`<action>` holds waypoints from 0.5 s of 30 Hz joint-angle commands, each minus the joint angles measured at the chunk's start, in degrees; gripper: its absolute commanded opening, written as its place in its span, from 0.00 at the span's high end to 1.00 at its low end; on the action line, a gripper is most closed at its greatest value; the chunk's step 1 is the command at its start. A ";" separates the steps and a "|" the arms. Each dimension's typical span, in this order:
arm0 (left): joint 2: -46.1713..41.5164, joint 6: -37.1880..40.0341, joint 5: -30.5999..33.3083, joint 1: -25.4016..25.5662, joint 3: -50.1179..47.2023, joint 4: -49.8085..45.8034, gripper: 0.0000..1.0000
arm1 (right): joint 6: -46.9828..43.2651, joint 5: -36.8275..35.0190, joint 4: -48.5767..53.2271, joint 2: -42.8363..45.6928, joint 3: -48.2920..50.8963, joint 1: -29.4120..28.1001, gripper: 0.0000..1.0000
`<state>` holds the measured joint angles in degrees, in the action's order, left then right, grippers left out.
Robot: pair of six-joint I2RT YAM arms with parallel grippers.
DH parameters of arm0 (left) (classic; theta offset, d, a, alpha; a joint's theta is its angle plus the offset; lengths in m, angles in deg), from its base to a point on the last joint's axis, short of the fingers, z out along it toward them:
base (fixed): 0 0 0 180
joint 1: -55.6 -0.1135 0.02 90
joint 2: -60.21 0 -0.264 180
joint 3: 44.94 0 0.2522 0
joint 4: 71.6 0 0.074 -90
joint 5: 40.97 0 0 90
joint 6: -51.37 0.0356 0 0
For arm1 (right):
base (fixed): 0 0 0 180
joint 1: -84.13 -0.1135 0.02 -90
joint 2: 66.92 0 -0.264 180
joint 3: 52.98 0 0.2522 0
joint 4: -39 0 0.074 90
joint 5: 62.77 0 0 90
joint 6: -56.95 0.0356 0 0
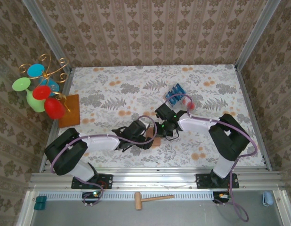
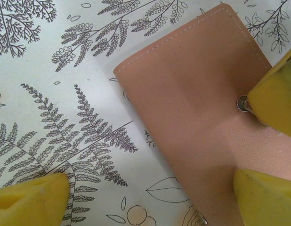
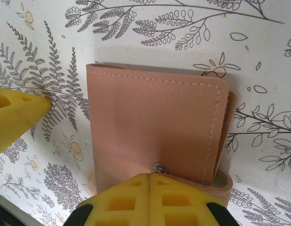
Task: Put the credit cards into the card holder
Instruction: Close the button on the card holder.
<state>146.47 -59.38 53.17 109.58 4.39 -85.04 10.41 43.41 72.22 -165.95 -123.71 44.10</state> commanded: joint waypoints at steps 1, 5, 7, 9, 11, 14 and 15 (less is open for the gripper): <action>2.43 -0.30 1.12 0.13 -1.93 -2.08 0.10 | -0.66 0.21 0.50 -1.45 -1.00 -0.31 1.00; 2.69 -0.26 0.87 0.14 -1.82 -2.19 0.11 | -0.40 -0.16 0.00 -1.23 -1.03 -0.18 1.00; 2.71 -0.25 0.78 0.18 -1.79 -2.21 0.11 | -0.13 -0.43 -0.21 -0.51 -0.99 -0.15 1.00; 2.75 -0.38 0.69 0.17 -1.82 -2.17 0.11 | -0.09 -0.84 -0.07 0.44 -1.20 -0.11 1.00; 2.81 -0.38 0.69 0.20 -1.90 -2.16 0.11 | -0.08 -1.30 0.27 1.14 -1.60 -0.05 1.00; 2.99 -0.51 0.51 0.27 -1.90 -2.16 0.11 | -0.13 -1.65 0.61 1.26 -2.40 0.04 1.00; 3.00 -0.50 0.51 0.30 -1.89 -2.21 0.11 | -0.22 -1.67 0.62 1.12 -2.57 0.04 1.00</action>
<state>146.52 -59.43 53.15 109.60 4.39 -84.95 10.43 42.97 72.27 -165.93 -124.39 44.12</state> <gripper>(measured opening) 0.893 0.039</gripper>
